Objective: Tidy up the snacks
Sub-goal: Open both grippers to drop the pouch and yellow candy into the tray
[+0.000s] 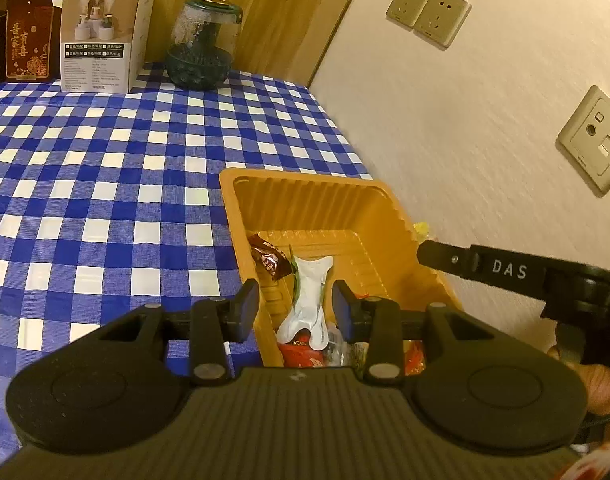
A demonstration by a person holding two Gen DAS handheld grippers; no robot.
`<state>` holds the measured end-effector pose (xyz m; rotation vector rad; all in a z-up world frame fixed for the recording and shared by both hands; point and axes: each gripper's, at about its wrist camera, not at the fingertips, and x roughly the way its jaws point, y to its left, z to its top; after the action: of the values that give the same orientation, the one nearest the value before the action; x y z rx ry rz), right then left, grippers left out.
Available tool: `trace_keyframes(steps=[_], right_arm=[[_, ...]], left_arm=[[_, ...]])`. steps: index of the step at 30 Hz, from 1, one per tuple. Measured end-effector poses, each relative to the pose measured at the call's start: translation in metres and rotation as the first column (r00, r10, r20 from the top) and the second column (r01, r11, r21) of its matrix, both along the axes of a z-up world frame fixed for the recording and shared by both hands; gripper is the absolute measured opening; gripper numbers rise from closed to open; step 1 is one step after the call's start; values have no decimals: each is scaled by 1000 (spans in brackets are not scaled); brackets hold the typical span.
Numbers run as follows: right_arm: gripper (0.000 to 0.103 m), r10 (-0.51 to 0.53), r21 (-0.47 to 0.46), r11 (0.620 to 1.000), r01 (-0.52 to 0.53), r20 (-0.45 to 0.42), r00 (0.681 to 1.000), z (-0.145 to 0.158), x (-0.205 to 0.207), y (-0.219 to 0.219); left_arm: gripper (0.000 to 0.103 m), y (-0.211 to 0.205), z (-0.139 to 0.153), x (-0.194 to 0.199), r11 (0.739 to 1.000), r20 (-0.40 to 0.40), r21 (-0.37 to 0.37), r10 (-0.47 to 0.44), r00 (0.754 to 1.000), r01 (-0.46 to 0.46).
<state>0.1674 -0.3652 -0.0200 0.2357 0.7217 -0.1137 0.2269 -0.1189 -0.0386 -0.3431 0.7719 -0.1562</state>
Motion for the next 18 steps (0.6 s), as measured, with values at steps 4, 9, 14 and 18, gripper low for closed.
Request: trace_keyframes(steps=[4, 9, 14, 18], right_arm=[[26, -1, 3, 1000, 1, 6, 1000, -1, 5, 1], [37, 0, 54, 999, -1, 32, 999, -3, 12, 0], [47, -36, 101, 994, 31, 45, 998, -3, 6, -6], [48, -58, 115, 992, 53, 43, 997, -4, -8, -8]], left_arm=[[36, 2, 0, 0, 1000, 0, -2, 4, 1000, -4], [36, 6, -1, -2, 1000, 1, 17, 10, 1000, -10], [36, 12, -1, -8, 999, 2, 28, 19, 1000, -19], [36, 16, -3, -16, 999, -4, 29, 27, 1000, -27]])
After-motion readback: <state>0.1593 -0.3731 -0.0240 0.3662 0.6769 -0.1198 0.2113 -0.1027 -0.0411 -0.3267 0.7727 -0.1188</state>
